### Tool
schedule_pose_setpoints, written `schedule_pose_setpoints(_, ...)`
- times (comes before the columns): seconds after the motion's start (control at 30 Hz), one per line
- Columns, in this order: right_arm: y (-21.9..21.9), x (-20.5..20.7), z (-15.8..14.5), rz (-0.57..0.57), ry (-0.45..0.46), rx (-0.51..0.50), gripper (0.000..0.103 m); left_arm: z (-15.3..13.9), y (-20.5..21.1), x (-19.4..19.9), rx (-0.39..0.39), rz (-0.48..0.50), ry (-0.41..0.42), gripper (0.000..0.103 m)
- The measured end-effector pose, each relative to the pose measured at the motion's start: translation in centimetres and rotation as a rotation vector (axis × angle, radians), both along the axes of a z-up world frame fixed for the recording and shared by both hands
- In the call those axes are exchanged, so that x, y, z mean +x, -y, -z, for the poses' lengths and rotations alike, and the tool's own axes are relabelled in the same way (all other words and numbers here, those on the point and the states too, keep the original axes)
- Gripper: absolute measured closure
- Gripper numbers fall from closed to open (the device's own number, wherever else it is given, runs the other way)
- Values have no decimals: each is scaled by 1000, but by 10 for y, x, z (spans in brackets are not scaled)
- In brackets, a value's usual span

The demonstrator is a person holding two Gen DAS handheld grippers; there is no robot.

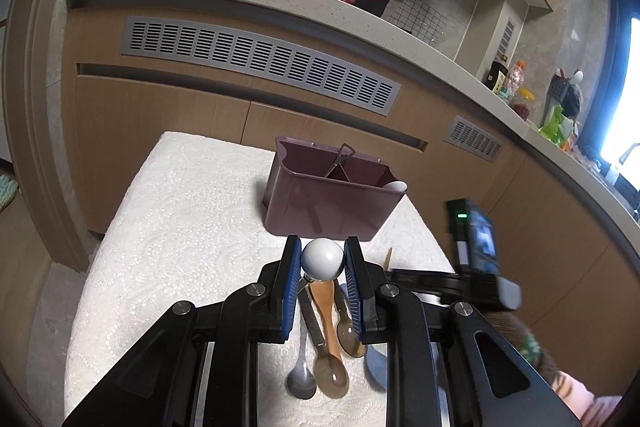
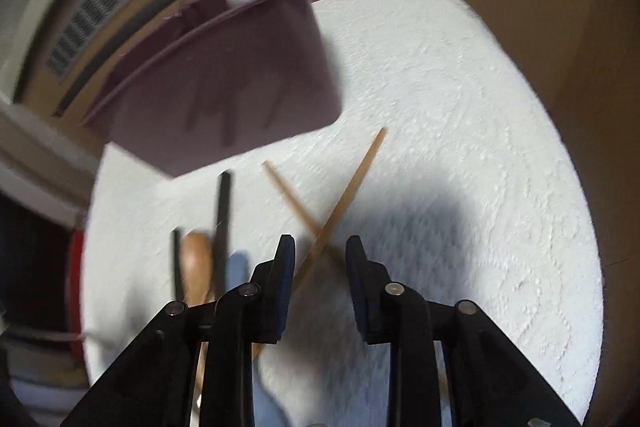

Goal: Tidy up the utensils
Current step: 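Grasp a wooden chopstick with the right tool while the left tool holds the ball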

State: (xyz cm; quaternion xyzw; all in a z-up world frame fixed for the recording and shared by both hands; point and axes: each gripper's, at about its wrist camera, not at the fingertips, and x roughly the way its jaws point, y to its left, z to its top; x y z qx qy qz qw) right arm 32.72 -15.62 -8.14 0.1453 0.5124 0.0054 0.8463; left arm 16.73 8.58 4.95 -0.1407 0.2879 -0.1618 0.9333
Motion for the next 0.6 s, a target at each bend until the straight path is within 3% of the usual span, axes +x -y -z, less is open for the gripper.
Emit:
schedule_pose_setpoints(0.03,-3,4,4,-6,-8,-11,75,0,-1,0,-4,0,-1,80)
schedule_pose_setpoints(0.1,-15,10,5,-13,29,-68,60,1,-3,2,-13,-1,-5,80)
schedule_pose_setpoints(0.17,-27,15,6,-29,51,-120,56,3,-3,3,-18,0,-12,80)
schedule_pose_setpoints(0.23,-38,16,8,-54,76,-199,71,4,-3,4,-15,5,-17,80)
schedule_pose_setpoints(0.27,-41,13,7,-85,92,-224,89,4,-3,3,-15,5,-19,80)
schedule_pose_setpoints(0.3,-41,9,7,-116,95,-215,92,4,-3,3,-16,6,-21,80)
schedule_pose_setpoints(0.37,-31,-5,2,-142,116,-171,98,4,-3,3,-19,10,-24,80)
schedule_pose_setpoints(0.6,0,-81,-51,-213,317,-142,98,4,7,4,-26,28,-34,80)
